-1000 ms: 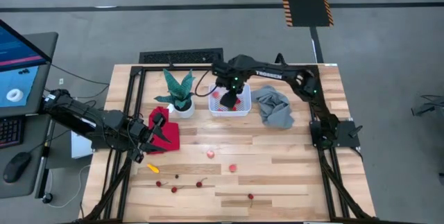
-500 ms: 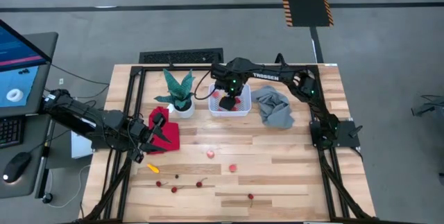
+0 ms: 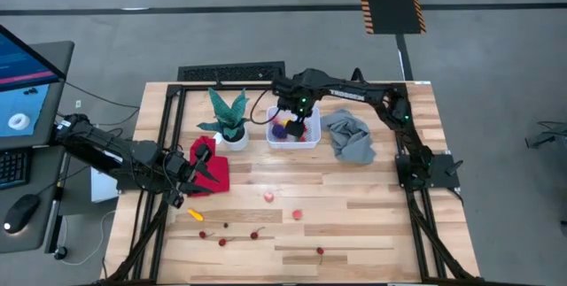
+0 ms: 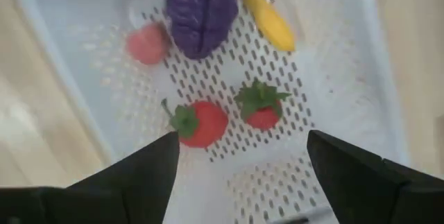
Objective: Pick and placing Produce into tupperware
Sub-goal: Put the red cherry into the white bin
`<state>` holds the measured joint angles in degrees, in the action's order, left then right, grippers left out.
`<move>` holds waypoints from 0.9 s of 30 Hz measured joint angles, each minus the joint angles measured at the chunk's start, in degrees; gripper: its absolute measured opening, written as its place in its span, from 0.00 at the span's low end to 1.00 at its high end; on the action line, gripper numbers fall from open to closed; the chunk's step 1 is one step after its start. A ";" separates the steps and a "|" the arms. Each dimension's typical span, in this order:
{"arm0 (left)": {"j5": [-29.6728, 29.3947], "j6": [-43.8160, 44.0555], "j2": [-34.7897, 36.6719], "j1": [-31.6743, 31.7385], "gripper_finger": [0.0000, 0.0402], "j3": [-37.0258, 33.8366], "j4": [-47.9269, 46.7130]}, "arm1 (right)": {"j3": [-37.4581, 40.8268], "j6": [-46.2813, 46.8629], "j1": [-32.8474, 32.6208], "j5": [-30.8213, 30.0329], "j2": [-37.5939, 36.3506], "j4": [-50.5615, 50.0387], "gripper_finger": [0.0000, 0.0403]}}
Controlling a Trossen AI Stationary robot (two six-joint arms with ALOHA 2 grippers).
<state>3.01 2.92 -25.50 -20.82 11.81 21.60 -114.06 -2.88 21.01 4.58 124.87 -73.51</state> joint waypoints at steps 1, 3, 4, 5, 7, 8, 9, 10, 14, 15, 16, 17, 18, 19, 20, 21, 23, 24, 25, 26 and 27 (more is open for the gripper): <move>-0.36 0.00 0.00 -0.02 0.31 0.00 -0.06 | 0.00 -0.06 -0.04 0.02 -1.04 0.27 0.84; -0.71 -0.02 -0.02 0.00 0.31 0.00 -0.29 | 0.00 -0.06 0.02 0.02 -3.91 -0.03 0.83; -0.74 -0.02 -0.01 -0.01 0.31 0.00 -0.28 | 0.00 0.00 0.00 -0.01 -5.50 -0.26 0.82; -0.77 -0.02 0.00 0.00 0.31 0.00 -0.28 | 0.00 0.23 0.00 -0.02 -7.24 -0.16 0.81; -0.75 -0.34 -0.01 -0.02 0.31 0.00 -0.28 | 0.00 0.88 0.00 -0.04 -11.09 -0.50 0.80; -0.77 -0.44 0.00 0.00 0.31 0.00 -0.28 | 0.00 1.27 0.00 -0.04 -13.23 -0.42 0.80; -0.77 -0.47 -0.01 0.00 0.31 0.00 -0.28 | 0.00 1.55 0.00 -0.02 -15.61 -0.41 0.79; -0.78 -0.46 -0.02 -0.01 0.31 0.00 -0.30 | 0.00 1.83 0.00 -0.06 -17.92 -0.44 0.79; -0.82 -0.48 -0.01 0.00 0.31 0.00 -0.30 | -0.04 4.16 -0.85 -0.12 -27.89 0.29 0.79; -0.84 -0.50 0.00 -0.01 0.31 0.00 -0.30 | -0.04 4.86 -1.23 -0.10 -30.44 0.63 0.79; -0.86 -0.54 -0.01 0.00 0.31 0.00 -0.30 | -0.05 5.72 -1.66 -0.12 -32.89 1.24 0.79; -0.87 -0.74 -0.02 0.00 0.31 0.00 -0.30 | -0.07 6.40 -2.06 -0.11 -35.39 1.90 0.79; -0.88 -0.88 -0.02 0.00 0.31 0.00 -0.30 | -0.07 6.98 -2.50 -0.11 -37.78 2.44 0.79; -0.88 -0.90 0.00 0.00 0.31 0.00 -0.28 | -0.09 7.33 -3.07 -0.11 -40.01 2.96 0.79; -0.88 -0.90 0.00 0.00 0.31 0.00 -0.26 | -0.09 7.47 -3.71 -0.11 -42.24 3.56 0.79; -0.88 -0.88 -0.02 0.00 0.31 0.00 -0.24 | -0.09 7.83 -4.38 -0.12 -44.36 3.76 0.79; -0.88 -0.88 -0.01 0.00 0.31 0.00 0.17 | -0.09 8.94 -5.85 -0.13 -48.32 3.68 0.79; -0.88 -0.84 0.00 0.00 0.31 0.00 0.36 | -0.09 9.56 -6.67 -0.13 -50.09 3.71 0.79; -0.89 -0.74 0.00 0.00 0.31 0.00 0.48 | -0.09 10.50 -7.58 -0.13 -51.82 3.69 0.79; -0.91 -0.51 -0.01 0.00 0.31 0.00 0.63 | -0.09 11.39 -8.59 -0.13 -53.44 3.71 0.79; -1.04 -0.41 -0.02 0.00 0.31 0.00 0.94 | -0.09 12.19 -9.74 -0.15 -54.88 3.67 0.79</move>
<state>1.97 2.50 -25.52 -20.82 11.81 22.54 -114.15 9.31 11.28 4.43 69.98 -69.84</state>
